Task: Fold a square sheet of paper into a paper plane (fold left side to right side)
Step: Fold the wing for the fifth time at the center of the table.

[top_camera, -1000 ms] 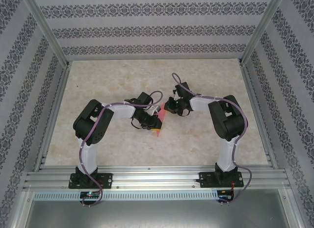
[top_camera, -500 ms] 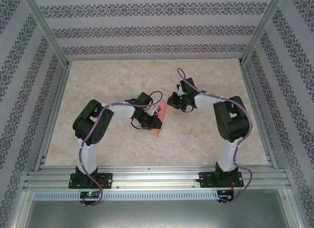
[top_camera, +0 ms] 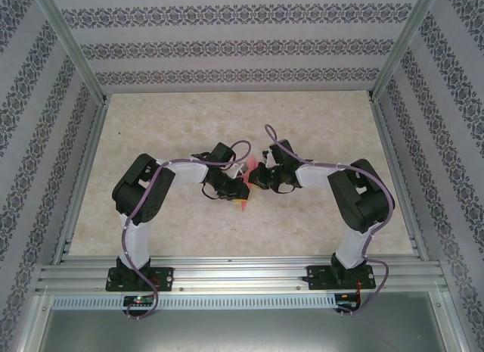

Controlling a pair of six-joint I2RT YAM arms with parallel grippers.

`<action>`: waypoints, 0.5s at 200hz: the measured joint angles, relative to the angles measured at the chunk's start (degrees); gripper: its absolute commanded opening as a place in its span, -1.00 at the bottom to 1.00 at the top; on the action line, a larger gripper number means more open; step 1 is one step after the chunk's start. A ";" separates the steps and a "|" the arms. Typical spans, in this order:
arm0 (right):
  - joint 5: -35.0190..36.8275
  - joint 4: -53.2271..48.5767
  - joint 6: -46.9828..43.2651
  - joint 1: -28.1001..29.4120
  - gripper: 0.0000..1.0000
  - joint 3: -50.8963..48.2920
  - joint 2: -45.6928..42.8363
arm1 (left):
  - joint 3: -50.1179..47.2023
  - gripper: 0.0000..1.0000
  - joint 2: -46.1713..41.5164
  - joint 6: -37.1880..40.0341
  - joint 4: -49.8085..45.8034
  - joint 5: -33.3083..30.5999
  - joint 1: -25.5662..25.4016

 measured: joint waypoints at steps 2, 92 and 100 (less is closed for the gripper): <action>-0.02 0.11 0.02 0.00 -0.80 0.00 0.11 | 0.02 -0.61 0.00 0.04 0.00 0.00 0.00; 0.28 -0.13 0.33 0.35 -0.81 3.80 5.60 | 0.09 -0.61 0.02 0.15 -0.07 0.02 0.00; 0.98 -0.98 -0.33 0.35 -0.81 4.39 5.75 | 0.09 -0.60 0.02 0.15 -0.07 0.00 0.00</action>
